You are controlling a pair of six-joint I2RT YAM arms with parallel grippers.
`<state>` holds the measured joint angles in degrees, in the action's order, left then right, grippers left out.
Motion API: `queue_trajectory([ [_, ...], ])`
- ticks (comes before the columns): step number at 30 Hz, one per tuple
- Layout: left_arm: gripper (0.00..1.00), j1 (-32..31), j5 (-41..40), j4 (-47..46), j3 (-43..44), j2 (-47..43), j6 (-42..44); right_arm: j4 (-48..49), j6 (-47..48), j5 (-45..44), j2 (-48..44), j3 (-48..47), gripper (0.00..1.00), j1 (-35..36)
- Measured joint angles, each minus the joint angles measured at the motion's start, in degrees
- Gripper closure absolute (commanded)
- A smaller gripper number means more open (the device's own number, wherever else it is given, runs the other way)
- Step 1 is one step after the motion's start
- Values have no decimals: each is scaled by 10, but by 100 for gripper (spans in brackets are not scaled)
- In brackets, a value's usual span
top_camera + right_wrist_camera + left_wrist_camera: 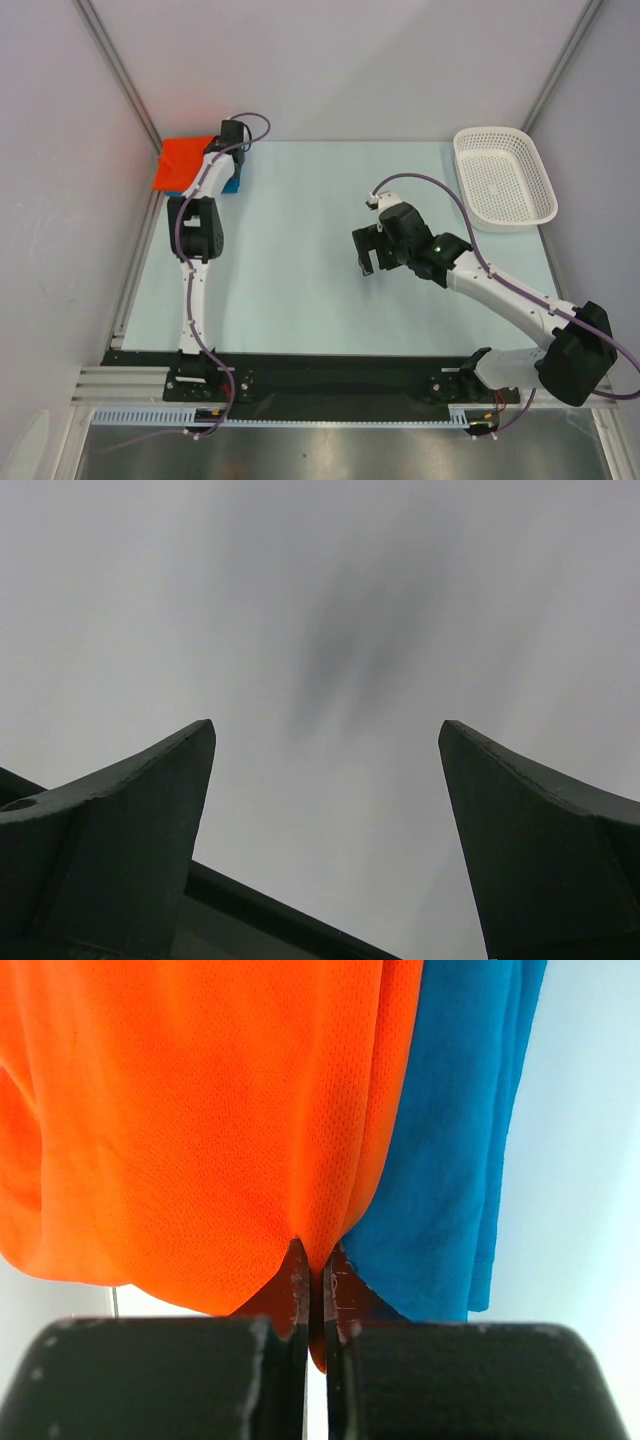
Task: Fold and stack the t-shirts
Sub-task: Neatly place the folded tshirt to the corner
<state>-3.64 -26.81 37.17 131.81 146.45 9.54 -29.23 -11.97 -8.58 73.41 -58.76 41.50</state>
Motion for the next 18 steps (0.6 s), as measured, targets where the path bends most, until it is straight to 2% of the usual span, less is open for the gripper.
queue_trajectory([
  [18, 100, -24, -17, -12, 0, -20, 0, 0, 0, 1, 1, 0, 0, -3],
])
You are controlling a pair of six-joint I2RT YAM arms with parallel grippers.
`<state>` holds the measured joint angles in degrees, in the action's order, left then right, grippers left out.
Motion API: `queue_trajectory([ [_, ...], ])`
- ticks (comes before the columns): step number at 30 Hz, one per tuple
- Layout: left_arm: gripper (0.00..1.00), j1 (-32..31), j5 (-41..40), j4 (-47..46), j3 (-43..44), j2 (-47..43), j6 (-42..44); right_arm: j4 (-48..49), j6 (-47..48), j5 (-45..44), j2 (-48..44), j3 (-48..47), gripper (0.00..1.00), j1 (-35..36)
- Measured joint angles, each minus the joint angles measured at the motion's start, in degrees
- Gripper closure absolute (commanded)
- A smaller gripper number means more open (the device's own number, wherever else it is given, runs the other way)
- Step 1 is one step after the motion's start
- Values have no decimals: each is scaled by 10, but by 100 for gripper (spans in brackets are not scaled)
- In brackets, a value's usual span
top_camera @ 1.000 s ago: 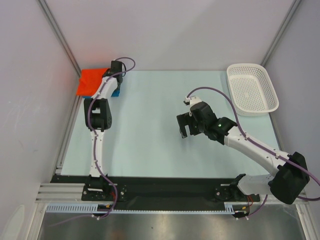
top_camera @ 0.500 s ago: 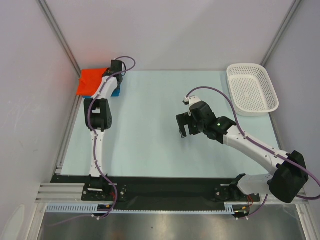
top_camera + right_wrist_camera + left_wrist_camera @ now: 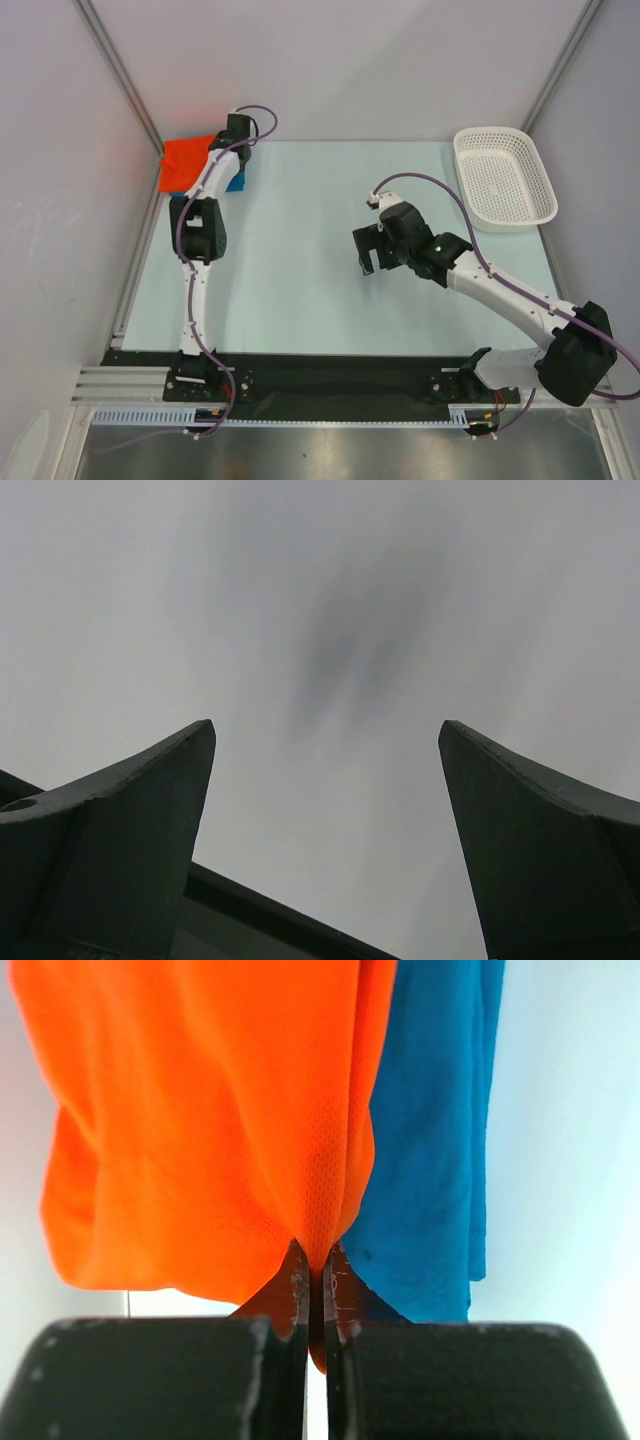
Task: Fold and stack the t-shirts
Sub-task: Neatly place the folded tshirt to the corner
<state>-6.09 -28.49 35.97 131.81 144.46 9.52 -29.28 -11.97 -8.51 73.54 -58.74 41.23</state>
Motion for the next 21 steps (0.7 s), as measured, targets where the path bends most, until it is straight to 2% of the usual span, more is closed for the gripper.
queue_trajectory([
  [21, 100, -13, 12, -12, -1, -15, -4, 0, 2, 10, 0, 0, 0, -11],
])
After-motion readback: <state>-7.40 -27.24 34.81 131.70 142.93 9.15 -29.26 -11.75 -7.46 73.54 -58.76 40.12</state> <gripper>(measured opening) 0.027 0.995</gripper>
